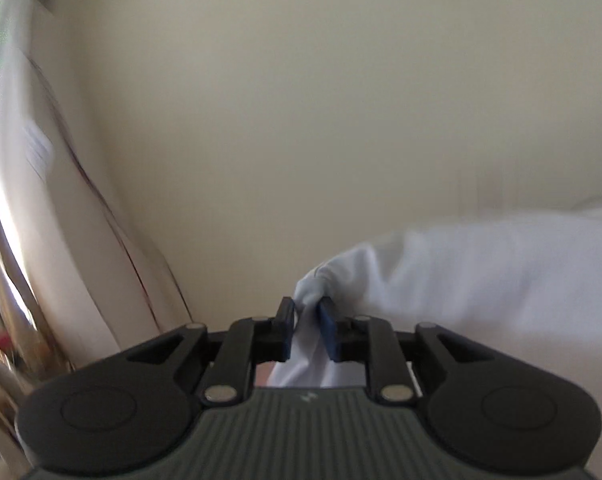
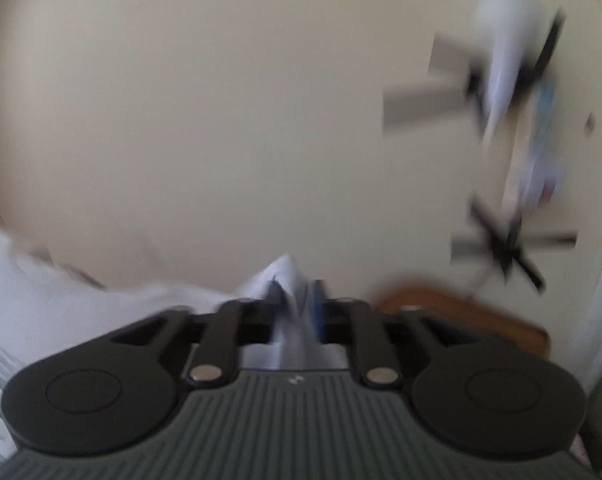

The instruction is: Fold small clothes

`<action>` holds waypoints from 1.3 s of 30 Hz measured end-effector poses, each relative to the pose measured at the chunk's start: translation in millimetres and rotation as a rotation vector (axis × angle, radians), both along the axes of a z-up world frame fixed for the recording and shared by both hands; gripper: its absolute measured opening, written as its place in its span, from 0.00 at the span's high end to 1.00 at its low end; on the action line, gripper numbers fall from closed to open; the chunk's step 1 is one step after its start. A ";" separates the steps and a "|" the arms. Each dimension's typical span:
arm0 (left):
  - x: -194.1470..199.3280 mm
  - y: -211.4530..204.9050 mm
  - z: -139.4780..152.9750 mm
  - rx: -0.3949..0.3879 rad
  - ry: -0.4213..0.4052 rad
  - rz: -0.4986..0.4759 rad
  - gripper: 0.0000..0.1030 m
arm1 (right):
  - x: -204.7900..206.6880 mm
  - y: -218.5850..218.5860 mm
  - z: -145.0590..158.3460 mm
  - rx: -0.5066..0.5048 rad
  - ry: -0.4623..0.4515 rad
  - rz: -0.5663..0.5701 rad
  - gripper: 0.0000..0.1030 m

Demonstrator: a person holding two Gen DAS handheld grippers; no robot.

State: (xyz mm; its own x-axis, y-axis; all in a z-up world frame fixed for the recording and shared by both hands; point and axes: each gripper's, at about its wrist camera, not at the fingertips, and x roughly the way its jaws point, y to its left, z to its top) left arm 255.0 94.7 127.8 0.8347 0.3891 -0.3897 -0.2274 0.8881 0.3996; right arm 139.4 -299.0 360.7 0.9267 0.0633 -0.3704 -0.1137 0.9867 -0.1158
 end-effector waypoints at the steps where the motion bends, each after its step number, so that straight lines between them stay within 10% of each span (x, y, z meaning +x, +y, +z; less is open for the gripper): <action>1: 10.3 3.7 -30.5 -0.027 0.071 0.011 0.88 | 15.4 3.5 -33.4 -0.072 0.070 -0.060 0.59; 6: -44.3 36.3 -76.4 -0.040 0.085 -0.078 0.84 | -29.1 -35.7 -101.7 -0.030 0.219 0.072 0.61; 13: -170.6 85.6 -83.6 -0.287 0.190 -0.216 0.71 | -149.4 -81.8 -120.1 0.079 0.264 0.194 0.61; 19: -243.1 81.3 -93.6 -0.418 0.192 -0.276 0.50 | -196.5 -80.2 -130.4 0.268 0.318 0.212 0.50; 26: -296.7 96.4 -112.7 -0.533 0.247 -0.225 0.34 | -233.6 -49.7 -150.3 0.256 0.413 0.317 0.45; 31: -316.8 71.1 -129.3 -0.530 0.284 -0.270 0.53 | -244.0 -18.0 -169.8 0.223 0.442 0.383 0.46; 34: -315.1 49.8 -127.2 -0.388 0.280 -0.267 0.95 | -247.4 0.4 -168.4 0.127 0.404 0.354 0.94; 39: -337.8 63.7 -74.8 -0.338 0.209 -0.263 0.96 | -261.5 -21.0 -126.0 0.082 0.342 0.276 0.96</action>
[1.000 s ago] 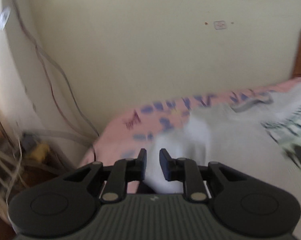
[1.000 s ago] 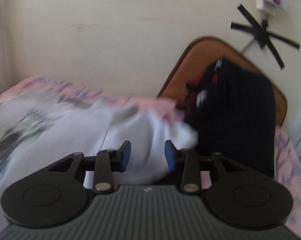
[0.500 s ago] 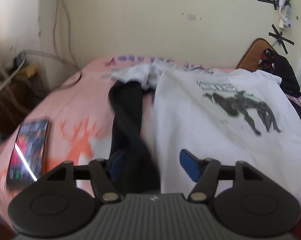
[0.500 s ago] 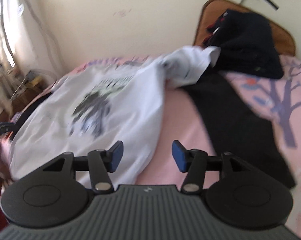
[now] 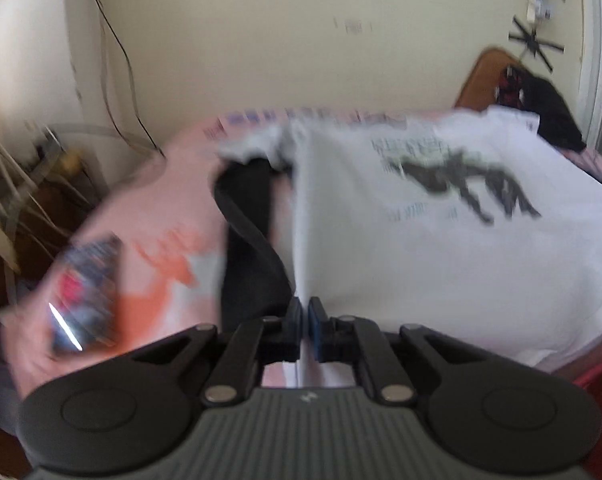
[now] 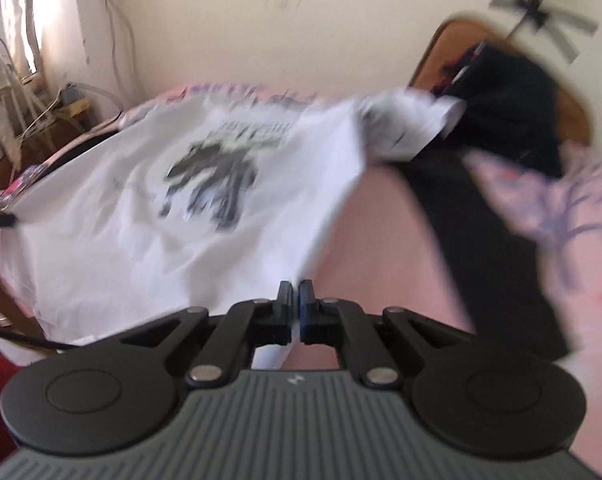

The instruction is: Fold small clothes

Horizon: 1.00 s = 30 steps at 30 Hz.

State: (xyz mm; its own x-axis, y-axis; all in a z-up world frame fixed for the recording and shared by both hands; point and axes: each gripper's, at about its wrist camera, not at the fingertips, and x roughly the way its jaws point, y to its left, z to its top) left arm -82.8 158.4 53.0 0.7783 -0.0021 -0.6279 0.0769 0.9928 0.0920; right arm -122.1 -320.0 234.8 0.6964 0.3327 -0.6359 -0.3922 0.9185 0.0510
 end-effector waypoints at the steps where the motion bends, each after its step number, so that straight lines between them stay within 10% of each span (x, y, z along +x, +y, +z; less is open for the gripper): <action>1: -4.3 2.4 7.3 -0.010 0.000 -0.003 0.96 | -4.1 -5.8 8.9 -0.007 -0.008 0.001 0.96; 10: 9.2 10.8 -26.4 0.028 0.192 0.056 0.89 | 17.8 -14.1 -39.4 -0.129 0.158 0.027 0.84; 14: 15.5 54.3 12.6 -0.096 0.062 0.238 0.37 | 31.3 -43.6 0.0 -0.013 0.053 -0.062 0.59; 23: 155.0 58.5 20.2 -0.086 0.062 0.237 0.10 | 128.1 36.7 34.2 0.254 -0.104 0.112 0.44; 25: 188.5 58.6 3.8 -0.037 0.129 0.268 0.20 | 160.8 77.8 24.5 0.298 -0.103 0.171 0.44; 28: 220.2 73.8 -24.1 -0.023 0.272 0.287 0.96 | 206.7 122.7 3.9 0.370 -0.043 0.179 0.44; 30: 226.9 84.3 -23.5 0.009 0.279 0.299 0.97 | 233.8 143.2 -17.0 0.394 0.008 0.179 0.44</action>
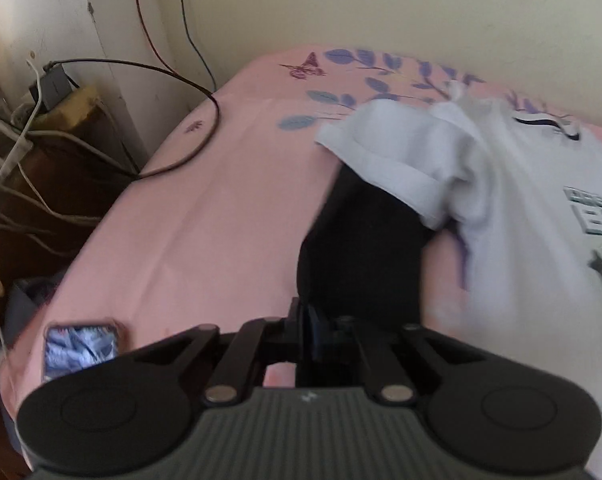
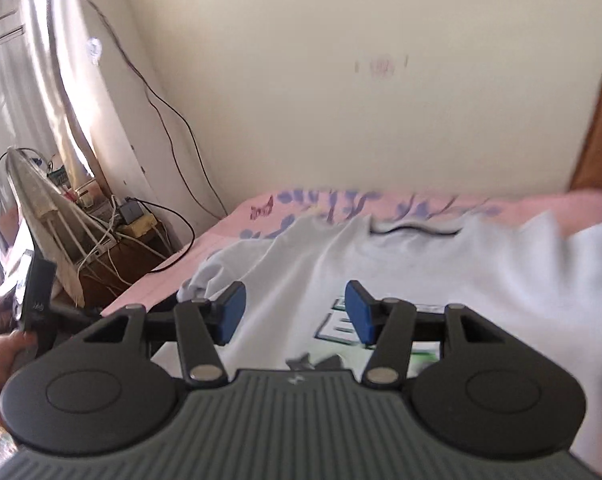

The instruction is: Fold small clothes

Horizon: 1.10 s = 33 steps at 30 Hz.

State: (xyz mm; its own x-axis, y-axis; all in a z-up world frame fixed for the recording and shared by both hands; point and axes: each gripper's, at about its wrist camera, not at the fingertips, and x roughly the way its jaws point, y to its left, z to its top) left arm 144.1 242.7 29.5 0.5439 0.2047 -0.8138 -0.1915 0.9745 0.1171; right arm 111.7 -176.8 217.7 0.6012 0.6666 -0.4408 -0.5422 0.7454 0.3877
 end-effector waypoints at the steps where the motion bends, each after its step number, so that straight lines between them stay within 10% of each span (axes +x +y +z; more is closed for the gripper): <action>1: -0.2 6.8 7.6 0.038 -0.009 0.024 0.97 | 10.1 6.6 -10.7 -0.009 0.024 0.001 0.44; 5: 4.7 55.6 62.8 0.035 -0.085 0.196 0.97 | 31.5 -4.3 -74.4 -0.006 0.155 -0.035 0.46; 11: 24.2 68.0 149.1 -0.071 -0.213 0.246 0.97 | 41.0 -44.2 -87.1 0.244 0.249 -0.133 0.32; 19: 69.6 -132.1 196.7 -0.090 -0.186 -0.226 0.94 | 44.2 -54.5 -90.5 0.375 0.312 -0.106 0.33; 21: 65.6 -194.3 198.6 -0.101 -0.169 -0.392 0.78 | 43.4 -63.8 -89.8 0.401 0.327 -0.106 0.33; 23: 54.4 -233.5 202.5 -0.094 -0.206 -0.520 0.18 | 42.4 -70.0 -83.0 0.408 0.327 -0.127 0.33; 27: 28.4 -265.5 208.9 -0.044 -0.276 -0.616 0.12 | 42.8 -76.9 -83.4 0.432 0.336 -0.156 0.33; 33: 14.4 -220.1 191.4 0.010 -0.320 -0.483 0.12 | 37.3 -81.2 -74.3 0.416 0.284 -0.190 0.32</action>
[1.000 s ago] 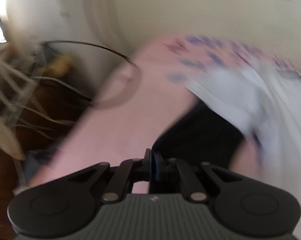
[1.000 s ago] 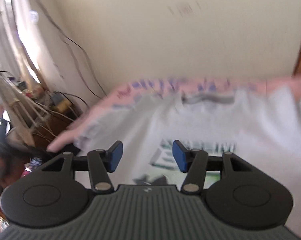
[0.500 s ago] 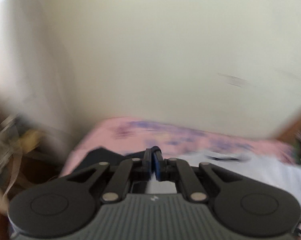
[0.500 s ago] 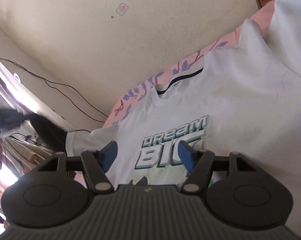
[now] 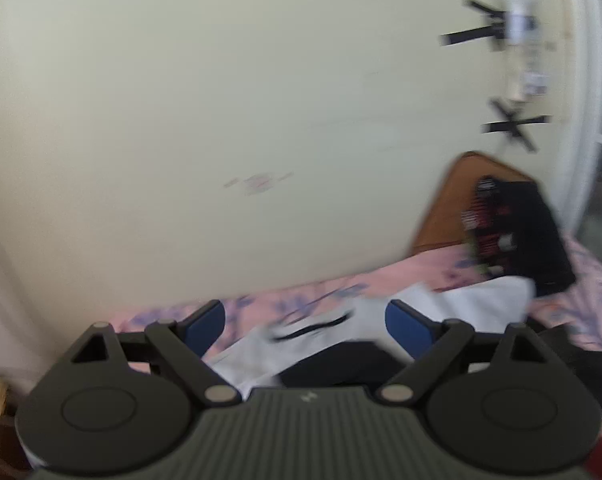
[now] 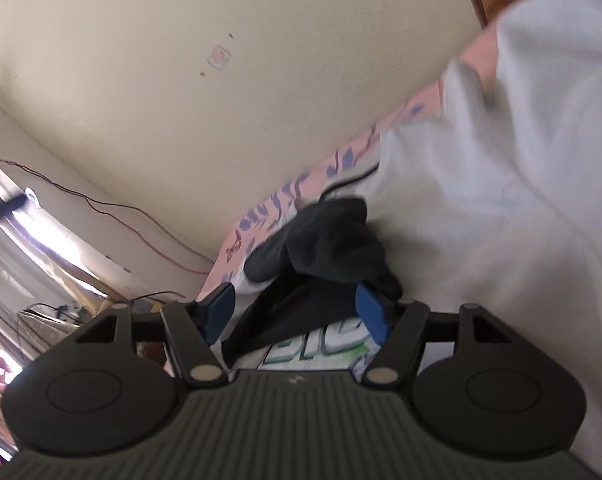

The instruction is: Fold small clothes

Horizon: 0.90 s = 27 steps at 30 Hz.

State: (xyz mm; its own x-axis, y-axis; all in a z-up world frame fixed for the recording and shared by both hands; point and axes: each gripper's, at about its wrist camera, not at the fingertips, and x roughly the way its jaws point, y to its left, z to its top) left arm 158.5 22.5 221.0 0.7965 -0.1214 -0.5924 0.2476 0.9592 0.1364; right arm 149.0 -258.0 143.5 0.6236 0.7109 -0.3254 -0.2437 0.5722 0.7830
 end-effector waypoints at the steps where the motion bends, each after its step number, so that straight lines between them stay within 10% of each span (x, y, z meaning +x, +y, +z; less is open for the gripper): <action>1: 1.8 13.8 -13.3 0.002 0.002 0.036 0.12 | -4.0 -0.2 5.6 -0.032 -0.036 -0.022 0.32; 10: 10.4 88.7 -153.6 -0.021 0.199 0.254 0.13 | -6.3 40.7 52.7 -0.359 -0.269 -0.040 0.28; 12: 14.4 96.1 -170.5 -0.054 0.229 0.288 0.26 | 5.2 66.1 55.8 -0.511 -0.312 0.015 0.24; 14: 16.0 101.7 -183.8 -0.115 0.269 0.278 0.80 | 18.0 91.2 48.3 -0.671 -0.327 0.074 0.26; 15: 17.6 103.1 -191.3 -0.137 0.272 0.271 0.90 | 24.2 103.7 40.8 -0.752 -0.327 0.099 0.46; 17: 14.5 107.1 -196.4 -0.134 0.223 0.282 0.92 | 29.5 109.0 23.3 -0.884 -0.304 0.133 0.92; 18: 13.1 111.5 -197.0 -0.150 0.209 0.293 0.92 | 30.3 105.0 20.8 -0.899 -0.290 0.111 0.93; 25: 11.1 124.8 -204.1 -0.201 0.168 0.383 0.76 | 7.7 64.7 37.7 -0.655 -0.320 0.016 0.87; 27: 9.7 123.4 -200.8 -0.179 0.158 0.404 0.51 | 14.5 86.5 21.6 -0.652 -0.254 0.184 0.52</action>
State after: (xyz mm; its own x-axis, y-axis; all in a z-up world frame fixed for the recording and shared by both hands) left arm 168.1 145.9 20.2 0.7023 0.0688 -0.7085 -0.1464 0.9880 -0.0492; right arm 163.5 -171.5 165.1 0.6251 0.5227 -0.5797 -0.5104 0.8356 0.2031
